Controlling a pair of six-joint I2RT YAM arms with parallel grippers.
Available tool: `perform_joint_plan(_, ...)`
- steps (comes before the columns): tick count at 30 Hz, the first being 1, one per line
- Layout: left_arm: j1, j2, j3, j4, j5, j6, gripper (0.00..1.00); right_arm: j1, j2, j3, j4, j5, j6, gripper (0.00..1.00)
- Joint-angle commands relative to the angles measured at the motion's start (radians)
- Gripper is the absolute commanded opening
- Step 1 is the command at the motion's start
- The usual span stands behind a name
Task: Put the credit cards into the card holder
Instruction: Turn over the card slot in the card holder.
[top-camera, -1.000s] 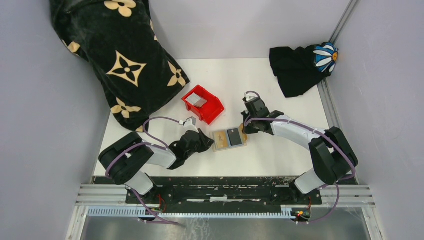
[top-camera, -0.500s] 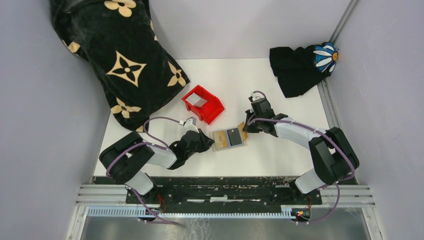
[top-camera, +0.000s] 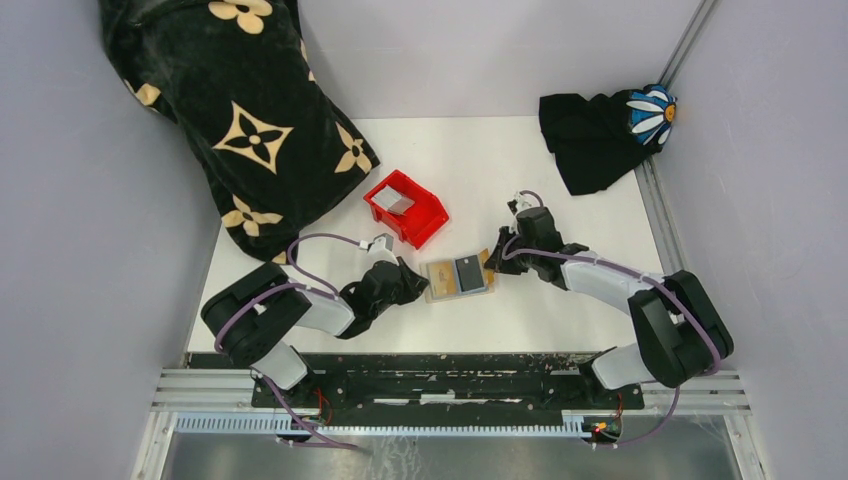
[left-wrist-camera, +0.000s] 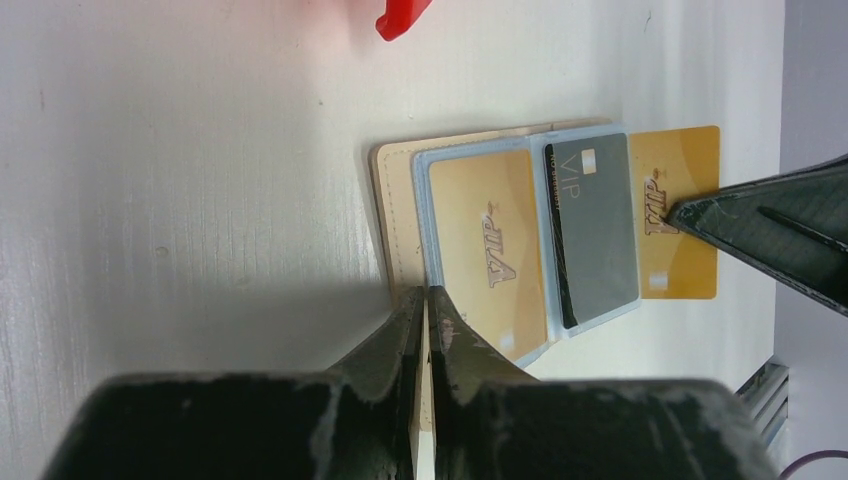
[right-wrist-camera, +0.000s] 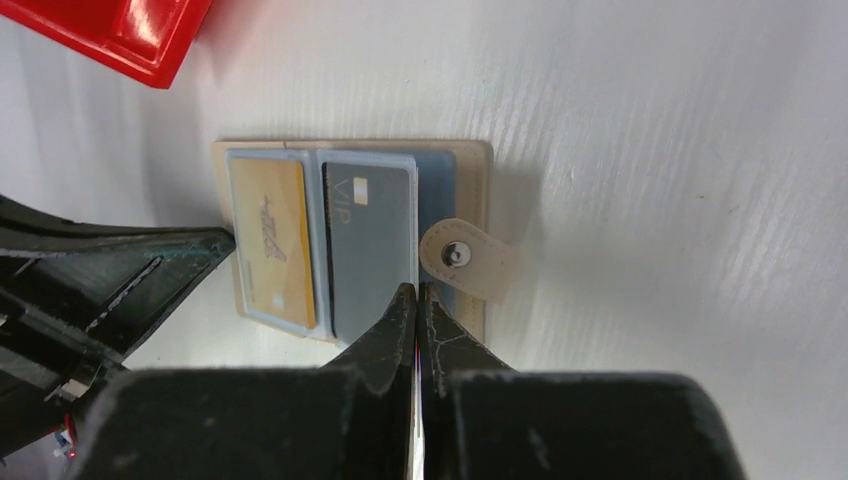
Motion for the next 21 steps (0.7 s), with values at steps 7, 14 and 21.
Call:
perform_joint_plan(7,-0.013,0.037,0.021,-0.043,-0.023,0.035,0.11,0.001,-0.142,-0.009,0.030,-0.058,0.018,0.01)
perform_joint_plan(14,-0.016,0.041,0.028,-0.050,-0.018,0.031,0.10,0.019,-0.095,0.001,0.068,-0.098,0.035,0.01)
perform_joint_plan(21,-0.017,0.036,0.035,-0.065,-0.020,0.035,0.10,0.098,-0.064,0.029,0.092,-0.071,0.050,0.01)
